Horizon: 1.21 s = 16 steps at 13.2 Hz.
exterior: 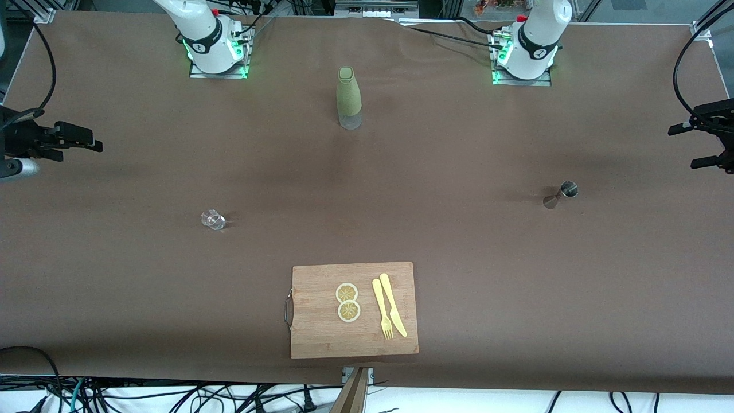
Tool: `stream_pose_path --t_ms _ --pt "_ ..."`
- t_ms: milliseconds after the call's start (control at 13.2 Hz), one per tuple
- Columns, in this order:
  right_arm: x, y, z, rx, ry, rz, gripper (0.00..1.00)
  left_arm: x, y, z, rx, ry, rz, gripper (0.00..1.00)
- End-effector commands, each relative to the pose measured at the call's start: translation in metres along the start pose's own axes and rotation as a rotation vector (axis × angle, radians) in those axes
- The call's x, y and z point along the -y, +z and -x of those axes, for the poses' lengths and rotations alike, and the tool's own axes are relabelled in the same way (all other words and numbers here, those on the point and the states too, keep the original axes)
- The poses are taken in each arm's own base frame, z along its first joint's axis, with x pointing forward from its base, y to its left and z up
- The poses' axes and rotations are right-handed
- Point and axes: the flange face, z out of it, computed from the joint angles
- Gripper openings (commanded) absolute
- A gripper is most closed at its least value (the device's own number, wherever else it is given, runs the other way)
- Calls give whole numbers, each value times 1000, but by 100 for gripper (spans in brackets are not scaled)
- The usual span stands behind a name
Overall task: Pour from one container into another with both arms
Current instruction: 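Move both grippers down toward the glass cup and steel jigger, then grasp the glass cup with the right gripper while the left gripper grasps the jigger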
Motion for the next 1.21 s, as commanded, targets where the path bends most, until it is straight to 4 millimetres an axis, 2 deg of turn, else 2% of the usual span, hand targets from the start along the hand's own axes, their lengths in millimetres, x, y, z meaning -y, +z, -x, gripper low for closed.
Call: stream_pose_path --t_ms 0,151,302,454,605,832,907,1134 --pt "-30 18 -4 -19 -24 -159 100 37 27 30 -96 219 98 100" --pt "-49 36 -6 -22 -72 -216 100 65 66 55 -185 382 174 100" --pt "-59 49 -12 -46 -223 -233 100 86 100 71 -247 492 221 100" --pt "-86 78 -17 -111 -353 -334 100 111 137 85 -329 583 274 100" --pt "-109 116 -26 -183 -494 -410 100 134 172 104 -424 657 312 100" --pt "-127 152 -45 -325 -751 -384 100 161 224 153 -601 740 286 100" --pt "-131 168 -52 -362 -800 -392 100 171 239 163 -669 772 252 100" --pt "-135 229 -70 -520 -902 -490 100 180 255 172 -746 839 200 100"
